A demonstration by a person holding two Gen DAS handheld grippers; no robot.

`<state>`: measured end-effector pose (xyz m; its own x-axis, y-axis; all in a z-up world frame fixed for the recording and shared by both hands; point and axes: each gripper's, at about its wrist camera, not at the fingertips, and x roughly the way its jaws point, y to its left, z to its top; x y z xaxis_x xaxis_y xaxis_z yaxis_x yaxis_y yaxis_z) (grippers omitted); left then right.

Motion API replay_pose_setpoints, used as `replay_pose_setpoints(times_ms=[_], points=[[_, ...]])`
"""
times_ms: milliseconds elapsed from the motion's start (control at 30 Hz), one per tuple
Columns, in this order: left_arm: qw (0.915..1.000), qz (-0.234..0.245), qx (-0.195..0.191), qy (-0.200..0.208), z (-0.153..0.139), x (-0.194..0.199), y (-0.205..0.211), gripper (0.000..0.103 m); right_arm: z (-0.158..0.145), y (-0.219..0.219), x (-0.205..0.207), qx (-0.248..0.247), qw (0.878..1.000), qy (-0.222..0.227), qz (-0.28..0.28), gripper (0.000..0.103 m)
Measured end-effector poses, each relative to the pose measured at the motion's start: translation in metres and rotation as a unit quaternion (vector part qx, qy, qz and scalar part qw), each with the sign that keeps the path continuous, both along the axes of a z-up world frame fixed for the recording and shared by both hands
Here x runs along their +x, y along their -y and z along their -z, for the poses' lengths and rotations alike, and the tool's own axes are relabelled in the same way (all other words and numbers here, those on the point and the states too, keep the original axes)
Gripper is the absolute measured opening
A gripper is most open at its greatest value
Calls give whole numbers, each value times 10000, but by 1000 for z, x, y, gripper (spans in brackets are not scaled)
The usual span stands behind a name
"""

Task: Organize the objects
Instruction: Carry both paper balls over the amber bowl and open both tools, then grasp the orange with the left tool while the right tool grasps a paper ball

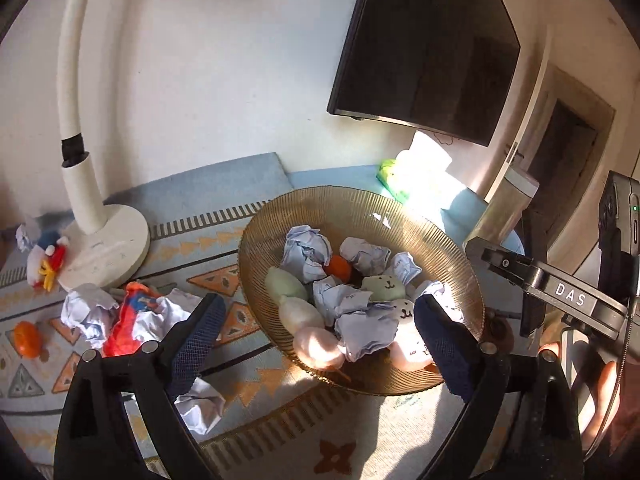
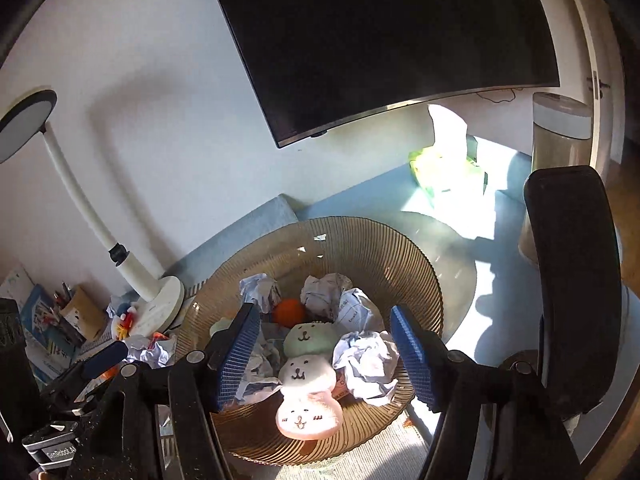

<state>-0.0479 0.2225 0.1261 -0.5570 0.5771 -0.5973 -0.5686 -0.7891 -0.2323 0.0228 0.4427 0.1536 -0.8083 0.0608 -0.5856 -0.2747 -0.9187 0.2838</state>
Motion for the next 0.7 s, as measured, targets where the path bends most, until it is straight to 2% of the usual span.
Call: replay_pose_setpoints(times_ms=[167,333,433,533,700], points=[[9964,-795,-22,-302,-18,25,82,95,-9,64,7,31,9967,-127,-803,66],[9825,-1780,-178,-510,-17,48,163,102,1,138,9,189,9866,-125,-1615,66],[9755,-2139,-302,-407,2,49,199,102,20,173,6,279,9798,-66,-1980,66],[9668,-2494,-534,-154,36,40,222,101,50,196,0,323,9745,49,-2221,66],[9582,-2780,-631,220,79,29,240,101,93,206,-16,218,9713,478,-2321,66]])
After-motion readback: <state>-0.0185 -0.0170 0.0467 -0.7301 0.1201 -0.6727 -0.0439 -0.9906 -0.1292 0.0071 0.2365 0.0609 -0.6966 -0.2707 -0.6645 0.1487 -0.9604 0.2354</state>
